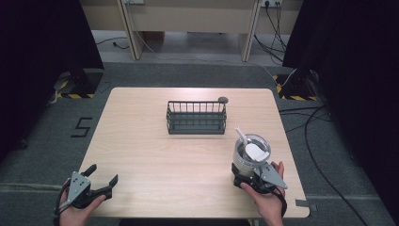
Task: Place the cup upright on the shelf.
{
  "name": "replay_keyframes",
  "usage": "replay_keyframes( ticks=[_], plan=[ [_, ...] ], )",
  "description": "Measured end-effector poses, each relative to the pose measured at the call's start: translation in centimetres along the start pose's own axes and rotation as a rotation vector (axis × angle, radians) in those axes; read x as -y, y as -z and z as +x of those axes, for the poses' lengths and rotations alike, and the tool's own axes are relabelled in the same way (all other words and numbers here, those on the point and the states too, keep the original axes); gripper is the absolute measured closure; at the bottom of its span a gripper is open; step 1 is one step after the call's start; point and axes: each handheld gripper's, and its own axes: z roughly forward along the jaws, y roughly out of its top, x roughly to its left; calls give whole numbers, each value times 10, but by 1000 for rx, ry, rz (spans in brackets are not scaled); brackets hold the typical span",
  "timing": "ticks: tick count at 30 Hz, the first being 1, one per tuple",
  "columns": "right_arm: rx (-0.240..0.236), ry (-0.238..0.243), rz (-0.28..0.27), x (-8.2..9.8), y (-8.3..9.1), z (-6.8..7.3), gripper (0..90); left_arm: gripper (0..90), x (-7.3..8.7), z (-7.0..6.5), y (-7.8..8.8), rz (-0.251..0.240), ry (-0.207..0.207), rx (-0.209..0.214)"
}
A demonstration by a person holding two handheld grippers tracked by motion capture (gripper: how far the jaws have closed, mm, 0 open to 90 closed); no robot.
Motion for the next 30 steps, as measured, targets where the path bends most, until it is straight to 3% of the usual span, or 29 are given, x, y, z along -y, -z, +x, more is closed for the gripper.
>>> replay_keyframes(
  ticks=[5, 30],
  plan=[
    [-17, 3, 6, -6, -1, 2, 97, 109, 0, 0, 0, 0, 3, -2],
    [-27, 0, -67, -57, -21, 2, 98, 110, 0, 2, 1, -6, 12, -5]
  ],
)
